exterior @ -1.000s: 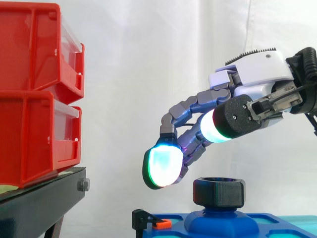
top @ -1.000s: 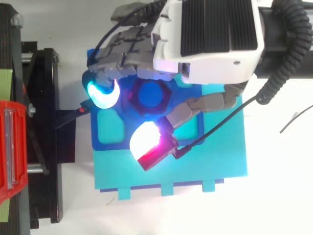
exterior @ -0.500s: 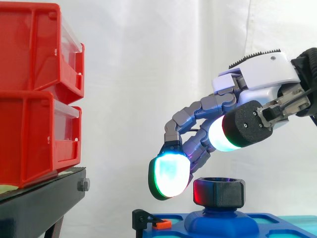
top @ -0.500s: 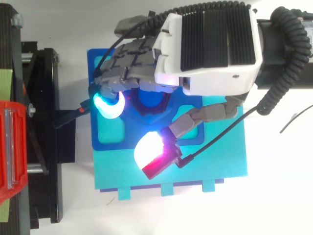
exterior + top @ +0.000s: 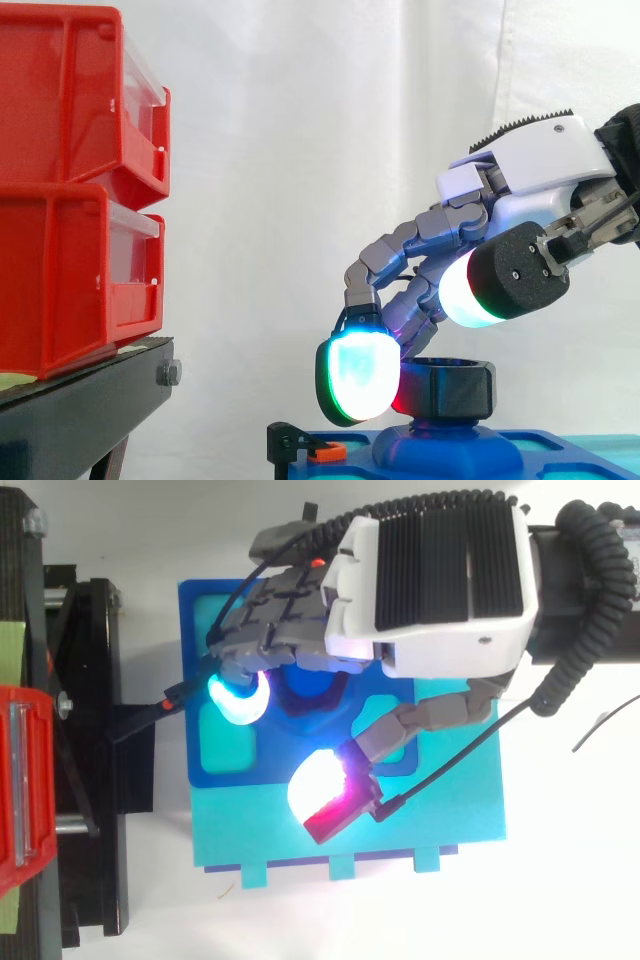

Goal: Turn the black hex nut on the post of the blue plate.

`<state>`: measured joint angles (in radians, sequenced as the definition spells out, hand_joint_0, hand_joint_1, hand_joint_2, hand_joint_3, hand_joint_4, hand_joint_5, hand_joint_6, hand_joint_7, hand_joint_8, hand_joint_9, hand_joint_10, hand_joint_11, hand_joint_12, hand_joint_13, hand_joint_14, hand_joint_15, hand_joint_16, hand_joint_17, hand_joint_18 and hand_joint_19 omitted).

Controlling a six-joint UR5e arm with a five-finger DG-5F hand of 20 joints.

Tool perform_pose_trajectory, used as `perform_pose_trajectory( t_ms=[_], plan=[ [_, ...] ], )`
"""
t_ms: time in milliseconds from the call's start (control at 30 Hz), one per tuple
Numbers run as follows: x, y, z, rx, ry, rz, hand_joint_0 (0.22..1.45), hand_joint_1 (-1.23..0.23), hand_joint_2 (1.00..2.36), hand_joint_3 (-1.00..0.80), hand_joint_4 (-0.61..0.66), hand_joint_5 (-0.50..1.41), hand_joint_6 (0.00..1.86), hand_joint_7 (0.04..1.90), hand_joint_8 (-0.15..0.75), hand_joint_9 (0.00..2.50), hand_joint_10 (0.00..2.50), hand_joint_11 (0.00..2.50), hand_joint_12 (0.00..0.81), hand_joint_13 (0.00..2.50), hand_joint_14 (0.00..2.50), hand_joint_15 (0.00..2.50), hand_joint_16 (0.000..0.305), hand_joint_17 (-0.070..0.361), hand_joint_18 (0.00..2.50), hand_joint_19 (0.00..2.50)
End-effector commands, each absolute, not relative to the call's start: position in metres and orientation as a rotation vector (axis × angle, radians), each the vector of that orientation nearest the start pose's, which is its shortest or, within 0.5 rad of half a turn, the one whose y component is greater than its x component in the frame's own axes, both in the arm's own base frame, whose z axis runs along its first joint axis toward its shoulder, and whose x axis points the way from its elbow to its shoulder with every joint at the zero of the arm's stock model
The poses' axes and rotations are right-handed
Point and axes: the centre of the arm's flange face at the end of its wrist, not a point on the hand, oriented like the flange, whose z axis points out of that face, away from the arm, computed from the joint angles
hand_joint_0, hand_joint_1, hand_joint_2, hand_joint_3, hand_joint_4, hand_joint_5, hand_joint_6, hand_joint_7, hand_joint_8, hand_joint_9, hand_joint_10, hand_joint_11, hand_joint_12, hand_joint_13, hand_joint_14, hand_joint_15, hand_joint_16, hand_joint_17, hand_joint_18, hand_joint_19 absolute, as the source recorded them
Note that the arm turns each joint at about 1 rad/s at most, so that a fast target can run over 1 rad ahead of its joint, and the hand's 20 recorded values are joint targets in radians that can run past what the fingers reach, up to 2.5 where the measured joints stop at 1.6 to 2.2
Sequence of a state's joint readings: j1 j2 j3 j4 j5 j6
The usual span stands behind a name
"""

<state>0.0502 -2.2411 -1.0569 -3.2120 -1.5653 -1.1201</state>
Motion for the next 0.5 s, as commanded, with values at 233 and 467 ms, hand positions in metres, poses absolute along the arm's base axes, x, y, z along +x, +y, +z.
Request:
perform_pose_trajectory(
  t_ms=[233, 467],
  plan=[
    [0.729, -0.108, 0.314, 0.360, 1.786, 0.364, 0.47, -0.38, 1.00, -0.50, 0.28, -0.14, 0.50, 0.99, 0.258, 0.55, 0.00, 0.10, 0.365, 0.46, 0.01, 0.18, 0.052, 0.118, 0.28, 0.31],
    [0.725, -0.124, 0.314, 0.338, 1.790, 0.361, 0.47, -0.38, 1.00, -0.50, 0.28, -0.14, 0.50, 0.99, 0.257, 0.55, 0.00, 0.10, 0.366, 0.46, 0.01, 0.18, 0.052, 0.117, 0.29, 0.31]
  ],
)
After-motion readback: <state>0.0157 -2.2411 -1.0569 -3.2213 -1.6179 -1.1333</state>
